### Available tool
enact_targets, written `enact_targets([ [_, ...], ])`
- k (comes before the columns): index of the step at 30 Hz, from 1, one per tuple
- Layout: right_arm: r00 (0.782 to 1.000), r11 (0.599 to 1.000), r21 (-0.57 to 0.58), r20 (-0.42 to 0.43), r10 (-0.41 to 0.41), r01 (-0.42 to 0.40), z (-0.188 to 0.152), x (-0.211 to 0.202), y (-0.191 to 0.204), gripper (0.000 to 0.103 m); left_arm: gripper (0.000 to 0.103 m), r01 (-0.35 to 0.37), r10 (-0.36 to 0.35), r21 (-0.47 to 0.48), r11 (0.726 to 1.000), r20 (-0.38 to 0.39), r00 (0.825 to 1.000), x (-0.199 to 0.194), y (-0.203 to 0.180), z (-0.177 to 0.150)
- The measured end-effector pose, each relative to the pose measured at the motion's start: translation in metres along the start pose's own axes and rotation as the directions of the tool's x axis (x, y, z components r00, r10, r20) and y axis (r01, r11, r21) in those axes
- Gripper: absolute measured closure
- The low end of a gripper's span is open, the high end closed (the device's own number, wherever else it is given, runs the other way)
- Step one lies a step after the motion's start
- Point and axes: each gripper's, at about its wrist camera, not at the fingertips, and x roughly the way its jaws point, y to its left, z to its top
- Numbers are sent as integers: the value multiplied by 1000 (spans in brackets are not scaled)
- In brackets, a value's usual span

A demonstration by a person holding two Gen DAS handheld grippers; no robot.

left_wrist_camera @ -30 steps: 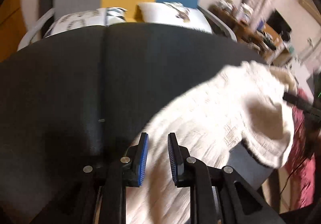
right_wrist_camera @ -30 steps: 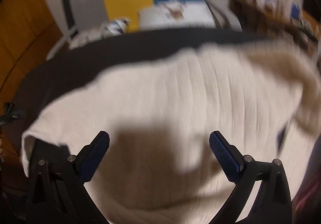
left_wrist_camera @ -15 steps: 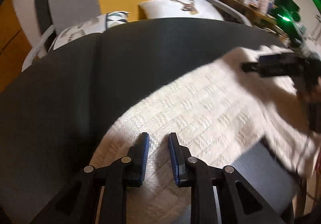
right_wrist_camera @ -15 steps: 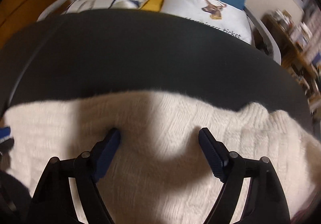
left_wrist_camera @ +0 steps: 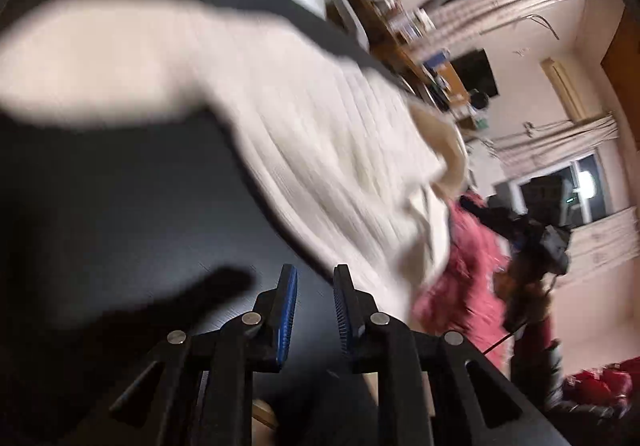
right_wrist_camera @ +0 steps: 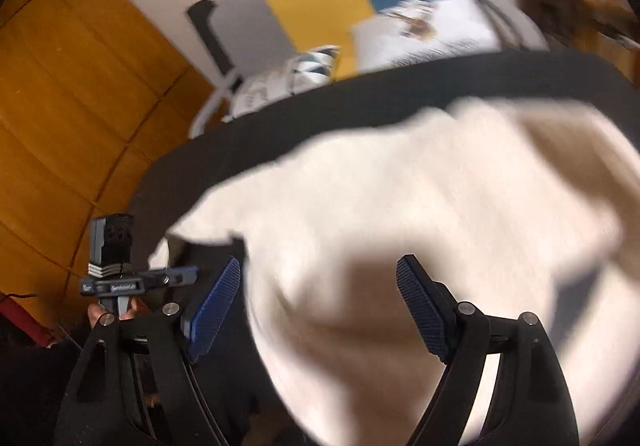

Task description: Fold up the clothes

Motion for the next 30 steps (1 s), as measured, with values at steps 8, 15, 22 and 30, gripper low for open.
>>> enact_targets([
  [8, 1000, 960, 281, -16, 24, -18, -119, -7, -58, 19, 82, 39, -46, -98, 994, -65, 997, 67, -16, -9],
  [15, 995, 907, 410, 57, 81, -97, -168, -8, -80, 19, 76, 27, -32, -171, 985, -26, 999, 85, -17, -1],
  [22, 993, 920, 374, 37, 110, -116, -170, 17, -69, 24, 72, 43, -43, -258, 965, 7, 999, 90, -15, -4],
  [30, 992, 964, 234, 48, 117, -125, -163, 10, -21, 80, 99, -11, 23, -122, 992, 90, 996, 71, -44, 5],
])
